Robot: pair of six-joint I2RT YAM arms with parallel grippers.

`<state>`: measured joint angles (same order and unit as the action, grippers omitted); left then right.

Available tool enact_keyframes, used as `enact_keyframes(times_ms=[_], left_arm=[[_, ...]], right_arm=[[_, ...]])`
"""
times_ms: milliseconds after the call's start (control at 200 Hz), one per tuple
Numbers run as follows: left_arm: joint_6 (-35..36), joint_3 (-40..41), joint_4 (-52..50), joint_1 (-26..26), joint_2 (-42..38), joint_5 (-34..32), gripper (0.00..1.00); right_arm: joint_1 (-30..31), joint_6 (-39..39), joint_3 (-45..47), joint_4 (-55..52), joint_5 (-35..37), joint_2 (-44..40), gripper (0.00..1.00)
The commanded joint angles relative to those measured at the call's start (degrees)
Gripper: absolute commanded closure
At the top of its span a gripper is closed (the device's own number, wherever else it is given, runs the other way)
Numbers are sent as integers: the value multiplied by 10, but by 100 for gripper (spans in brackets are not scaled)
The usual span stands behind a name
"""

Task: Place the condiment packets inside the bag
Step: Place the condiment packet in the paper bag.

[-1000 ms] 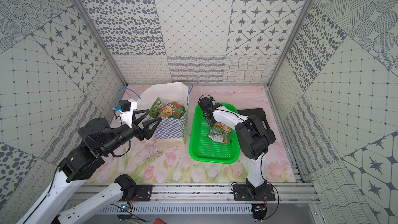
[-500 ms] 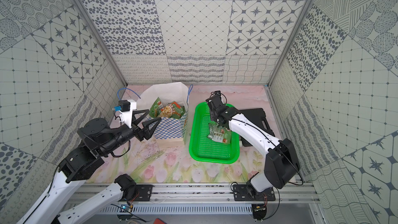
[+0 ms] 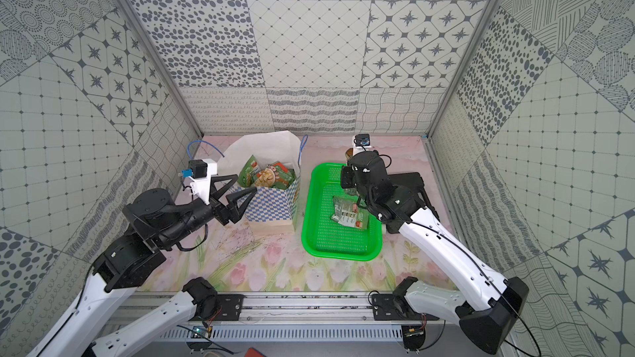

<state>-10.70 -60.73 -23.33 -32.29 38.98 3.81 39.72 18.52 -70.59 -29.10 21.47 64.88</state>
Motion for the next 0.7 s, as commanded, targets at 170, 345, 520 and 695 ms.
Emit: enact_keyframes(times_ms=[170, 345, 520, 695], left_arm=[[9, 2, 47, -3, -6, -4, 14], [9, 3, 47, -4, -8, -5, 14], [9, 2, 48, -4, -11, -7, 14], [10, 4, 49, -4, -18, -9, 14]], right_arm=[[43, -20, -84, 113, -68, -21, 100], [62, -13, -126, 181, -120, -5, 100], [75, 18, -182, 231, -187, 44, 100], [90, 47, -253, 247, -239, 113, 100]])
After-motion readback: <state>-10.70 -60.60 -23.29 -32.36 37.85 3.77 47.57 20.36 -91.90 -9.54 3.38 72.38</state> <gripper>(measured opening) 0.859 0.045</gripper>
